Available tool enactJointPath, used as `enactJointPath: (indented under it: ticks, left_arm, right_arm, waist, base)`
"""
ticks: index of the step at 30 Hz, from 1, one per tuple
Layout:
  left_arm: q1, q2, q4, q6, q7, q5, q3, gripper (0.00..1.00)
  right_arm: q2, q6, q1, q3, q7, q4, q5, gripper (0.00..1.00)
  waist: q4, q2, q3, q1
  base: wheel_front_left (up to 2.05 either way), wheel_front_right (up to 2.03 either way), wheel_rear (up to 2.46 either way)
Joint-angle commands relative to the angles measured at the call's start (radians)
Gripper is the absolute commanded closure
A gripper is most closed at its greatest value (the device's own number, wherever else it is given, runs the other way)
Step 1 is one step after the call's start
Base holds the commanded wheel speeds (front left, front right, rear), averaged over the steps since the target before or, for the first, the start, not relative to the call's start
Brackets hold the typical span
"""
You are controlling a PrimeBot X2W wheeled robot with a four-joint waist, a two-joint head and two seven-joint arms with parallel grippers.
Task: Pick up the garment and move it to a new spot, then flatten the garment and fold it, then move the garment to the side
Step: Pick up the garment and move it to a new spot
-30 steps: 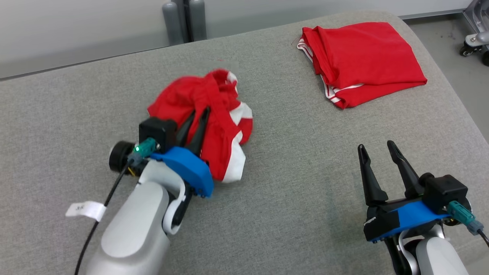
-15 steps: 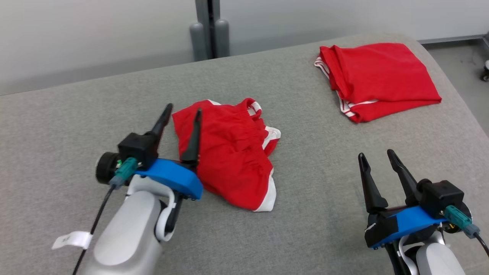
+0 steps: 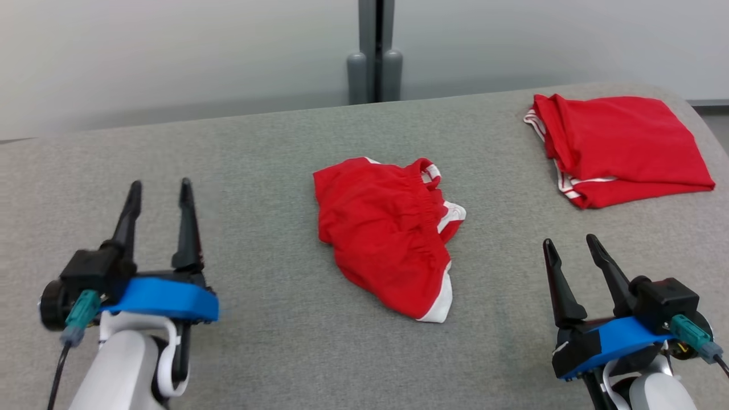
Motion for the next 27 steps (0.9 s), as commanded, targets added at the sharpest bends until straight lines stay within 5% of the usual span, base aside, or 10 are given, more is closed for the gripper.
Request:
enactJointPath:
  ticks: [1, 27]
  left_arm:
    - [0.014, 0.008, -0.008, 0.003, -0.004, 0.004, 0.004, 0.00]
    - [0.287, 0.010, -0.132, 0.034, -0.005, 0.013, 0.080, 0.00]
  right_arm:
    - [-0.001, 0.000, 0.006, -0.004, 0.002, -0.003, -0.007, 0.00]
    - [-0.001, 0.000, 0.074, -0.025, 0.038, -0.039, -0.004, 0.00]
  waist:
    - [0.005, 0.0000, 0.001, 0.0000]
    - [0.104, 0.0000, -0.064, 0.0000]
  base:
    - [0.00, 0.00, 0.00]
    - [0.00, 0.00, 0.00]
